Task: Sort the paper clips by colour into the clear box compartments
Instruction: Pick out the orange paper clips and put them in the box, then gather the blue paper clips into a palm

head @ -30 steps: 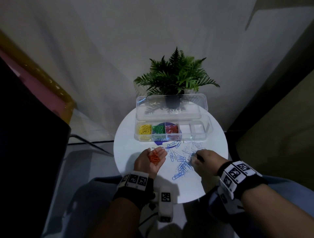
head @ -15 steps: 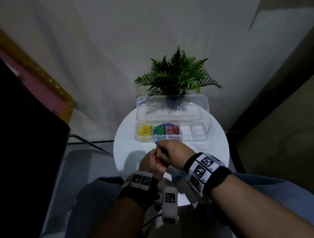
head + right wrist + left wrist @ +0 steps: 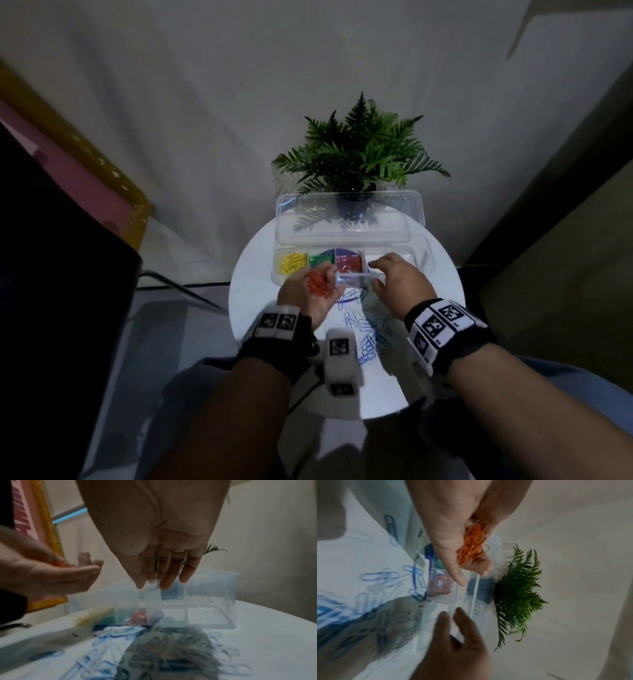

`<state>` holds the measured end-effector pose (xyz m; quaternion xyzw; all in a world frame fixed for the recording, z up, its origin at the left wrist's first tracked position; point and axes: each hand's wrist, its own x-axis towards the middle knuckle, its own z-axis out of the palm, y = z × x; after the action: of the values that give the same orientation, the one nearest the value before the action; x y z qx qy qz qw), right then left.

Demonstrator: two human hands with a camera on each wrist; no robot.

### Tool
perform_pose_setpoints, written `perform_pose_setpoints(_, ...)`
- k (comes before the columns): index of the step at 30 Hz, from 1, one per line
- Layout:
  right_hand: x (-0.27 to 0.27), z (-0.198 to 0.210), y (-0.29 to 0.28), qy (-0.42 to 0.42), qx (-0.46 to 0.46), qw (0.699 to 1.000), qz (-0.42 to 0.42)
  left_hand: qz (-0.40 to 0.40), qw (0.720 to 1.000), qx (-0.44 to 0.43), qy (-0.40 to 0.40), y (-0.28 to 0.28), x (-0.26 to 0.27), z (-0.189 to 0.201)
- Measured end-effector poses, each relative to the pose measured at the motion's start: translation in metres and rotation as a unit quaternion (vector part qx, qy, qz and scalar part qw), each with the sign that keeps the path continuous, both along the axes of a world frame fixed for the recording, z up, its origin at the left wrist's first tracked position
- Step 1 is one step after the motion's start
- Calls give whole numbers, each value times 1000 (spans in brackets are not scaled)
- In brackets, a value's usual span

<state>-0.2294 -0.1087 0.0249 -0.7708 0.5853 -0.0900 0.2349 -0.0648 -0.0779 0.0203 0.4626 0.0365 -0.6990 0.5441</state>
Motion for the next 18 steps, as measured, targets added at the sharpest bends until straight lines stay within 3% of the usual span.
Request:
perform_pose_setpoints(5, -6, -9, -6, 34, 15, 999, -10, 24, 999, 13, -35, -50, -11, 8)
perform_pose_setpoints(9, -5, -11, -6, 28, 6, 999, -20, -6, 990, -4, -138, -79, -31, 11)
perform_pose_setpoints(11, -6, -11, -6, 24, 4, 1000, -19, -40, 974, -16, -221, -88, -40, 7)
perform_pose_setpoints(14, -8, -11, -5, 21, 7, 1000, -21, -101, 925, -33, -365, -94, -43, -9)
perform_pose_setpoints(18, -8, -10, -6, 4, 14, 999, -31, -132, 881, -71, -450, -87, -44, -14)
